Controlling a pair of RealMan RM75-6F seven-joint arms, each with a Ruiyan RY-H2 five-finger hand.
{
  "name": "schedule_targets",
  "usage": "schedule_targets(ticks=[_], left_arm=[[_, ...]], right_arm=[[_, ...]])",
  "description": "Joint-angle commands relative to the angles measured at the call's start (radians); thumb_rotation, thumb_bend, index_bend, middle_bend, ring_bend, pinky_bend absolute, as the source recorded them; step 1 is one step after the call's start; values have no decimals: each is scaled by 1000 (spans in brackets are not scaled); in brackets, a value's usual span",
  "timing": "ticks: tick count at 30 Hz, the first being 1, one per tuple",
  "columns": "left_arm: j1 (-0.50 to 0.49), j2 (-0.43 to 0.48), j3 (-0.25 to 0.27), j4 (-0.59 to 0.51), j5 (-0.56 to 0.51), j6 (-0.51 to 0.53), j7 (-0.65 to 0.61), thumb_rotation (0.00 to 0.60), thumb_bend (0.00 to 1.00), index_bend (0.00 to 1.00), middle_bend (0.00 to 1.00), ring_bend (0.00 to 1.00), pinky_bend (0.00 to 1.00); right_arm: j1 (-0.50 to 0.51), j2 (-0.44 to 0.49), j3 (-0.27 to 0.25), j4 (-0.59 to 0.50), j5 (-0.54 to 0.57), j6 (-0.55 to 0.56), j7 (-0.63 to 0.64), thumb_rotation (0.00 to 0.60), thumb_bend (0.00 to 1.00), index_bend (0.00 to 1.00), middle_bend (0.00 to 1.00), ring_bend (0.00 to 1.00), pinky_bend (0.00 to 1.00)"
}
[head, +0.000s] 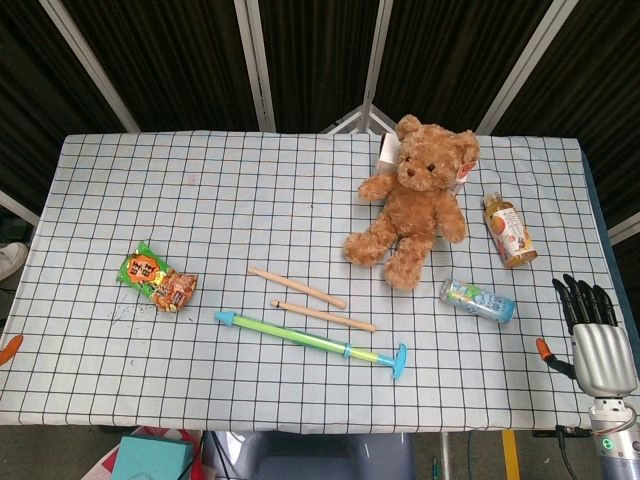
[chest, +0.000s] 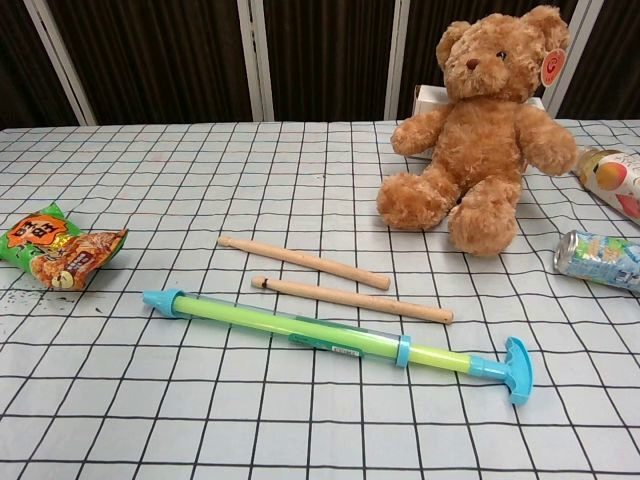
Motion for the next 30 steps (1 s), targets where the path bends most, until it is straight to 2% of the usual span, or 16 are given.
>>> schedule_targets(ticks=[1, 12, 21, 30], left_arm=[[-1, -1, 1, -2, 1, -2, 6, 600, 310, 151, 0, 0, 118], [-2, -6, 4, -8, 4, -4, 26, 600, 310, 152, 0, 0, 118], [0, -6, 2, -16, -2, -2, 37, 600, 310, 158, 0, 0, 118], [8, -5, 8, -20, 8, 8, 43, 600, 310, 160, 0, 0, 118]], right_arm=[[-3, 3, -1, -6, 0, 3, -4, 600, 296, 48, 58, 23, 0], [-7, 17, -4, -30, 8, -3, -1, 600, 296, 48, 58, 23, 0], [9, 39, -23, -47, 19, -76, 51, 600, 296, 48, 58, 54, 0], [15, 15, 3, -32, 53, -78, 88, 600, 296, 48, 67, 54, 0]])
